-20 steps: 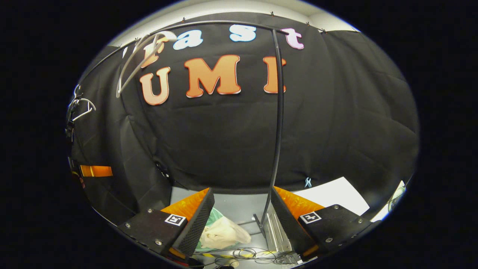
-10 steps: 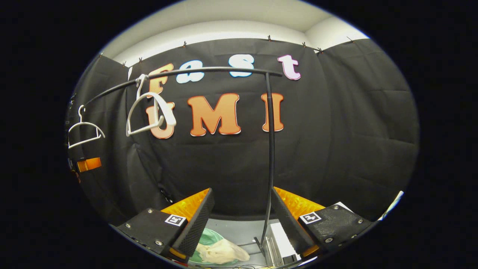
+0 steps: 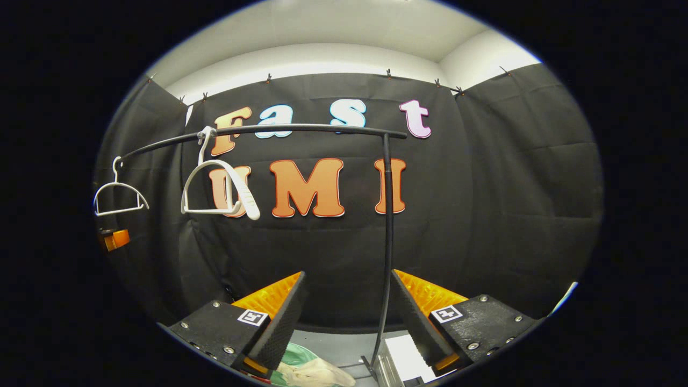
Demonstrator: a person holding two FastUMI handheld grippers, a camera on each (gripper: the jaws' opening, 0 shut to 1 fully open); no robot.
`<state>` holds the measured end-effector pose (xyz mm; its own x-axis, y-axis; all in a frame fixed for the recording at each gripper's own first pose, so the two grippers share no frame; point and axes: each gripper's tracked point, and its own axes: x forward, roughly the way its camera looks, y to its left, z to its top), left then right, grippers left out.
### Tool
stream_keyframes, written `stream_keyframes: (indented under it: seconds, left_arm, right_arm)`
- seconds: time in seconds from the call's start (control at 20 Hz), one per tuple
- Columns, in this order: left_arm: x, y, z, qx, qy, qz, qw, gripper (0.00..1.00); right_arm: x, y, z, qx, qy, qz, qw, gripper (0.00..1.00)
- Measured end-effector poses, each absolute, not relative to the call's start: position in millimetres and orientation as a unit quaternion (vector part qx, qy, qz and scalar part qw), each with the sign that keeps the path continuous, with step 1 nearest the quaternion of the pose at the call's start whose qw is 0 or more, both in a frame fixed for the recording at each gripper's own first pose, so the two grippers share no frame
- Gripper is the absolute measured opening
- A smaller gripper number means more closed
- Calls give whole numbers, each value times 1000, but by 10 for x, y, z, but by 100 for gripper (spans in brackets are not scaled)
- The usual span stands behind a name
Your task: Grasp the clothes on the hanger with both hands and then place them into the laundry hamper below.
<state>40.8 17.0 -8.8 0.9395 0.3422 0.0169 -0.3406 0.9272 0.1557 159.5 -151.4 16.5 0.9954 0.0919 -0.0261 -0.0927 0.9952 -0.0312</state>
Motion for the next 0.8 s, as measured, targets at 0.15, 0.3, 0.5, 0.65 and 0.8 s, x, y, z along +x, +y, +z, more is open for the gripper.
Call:
stream_keyframes:
  seconds: [0.15,0.3,0.5,0.65,0.8]
  left_arm:
    - [416,300,-33,79,-1,172,982,94]
    - [467,416,73,85,-5,163,983,94]
    - [493,563,147,96,-13,156,983,94]
    - [511,684,131,91,-12,144,985,99]
    - [525,743,67,44,-2,113,993,94]
  right_arm:
    - [1557,-1452,166,-20,11,36,999,95]
    - [1475,-1370,212,-20,9,21,1000,95]
    - [1291,-1172,198,-27,0,4,1000,95]
    - [1219,-1021,146,-22,2,-5,1000,95]
    - [1097,-879,132,-30,-4,-12,999,95]
